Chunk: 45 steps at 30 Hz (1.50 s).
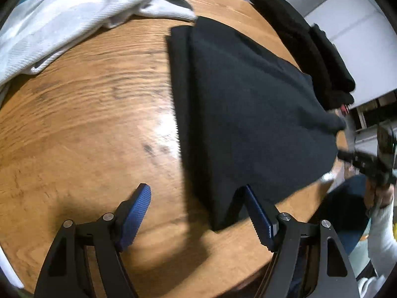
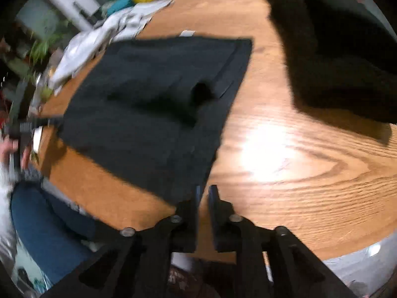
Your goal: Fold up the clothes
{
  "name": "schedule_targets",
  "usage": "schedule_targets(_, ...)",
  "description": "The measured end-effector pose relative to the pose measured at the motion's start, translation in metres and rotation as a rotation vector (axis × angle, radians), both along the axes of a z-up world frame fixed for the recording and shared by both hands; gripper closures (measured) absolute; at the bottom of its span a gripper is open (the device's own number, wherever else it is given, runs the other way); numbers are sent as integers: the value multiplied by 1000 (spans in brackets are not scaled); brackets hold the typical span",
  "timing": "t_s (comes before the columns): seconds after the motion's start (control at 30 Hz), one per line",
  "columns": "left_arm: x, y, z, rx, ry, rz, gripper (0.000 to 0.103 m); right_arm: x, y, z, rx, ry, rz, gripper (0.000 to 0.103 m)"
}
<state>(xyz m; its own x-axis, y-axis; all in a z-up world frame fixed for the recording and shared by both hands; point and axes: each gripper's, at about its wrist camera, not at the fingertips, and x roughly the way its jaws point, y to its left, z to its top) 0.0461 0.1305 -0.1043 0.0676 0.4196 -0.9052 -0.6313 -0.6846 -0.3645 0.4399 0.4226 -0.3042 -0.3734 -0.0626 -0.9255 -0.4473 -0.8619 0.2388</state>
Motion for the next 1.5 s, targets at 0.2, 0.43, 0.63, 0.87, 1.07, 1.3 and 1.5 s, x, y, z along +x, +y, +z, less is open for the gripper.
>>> schedule_targets(0.2,26,-4,24,102,75,56,43,-1,21,12,-9,201,-56,46)
schedule_targets(0.43,20,-1,4,-10,65,87,75,-17,36,0,-130,207,-144,40)
schedule_targets(0.63,20,-8,0,3,-16,154,75,-15,26,4,-127,217,-99,37)
schedule_targets(0.87,56,-11,33,55,61,96,97,-10,31,1,-134,199,-123,37)
schedule_targets(1.07,70,-35,-3,-69,-102,158,86,-3,36,2,-142,212,-146,37)
schedule_targets(1.3,62,-45,26,-106,-57,157,44,-1,36,5,-136,195,-152,32)
schedule_targets(1.5,-6,-2,58,-56,199,233,29,-9,36,6,-129,195,-168,32)
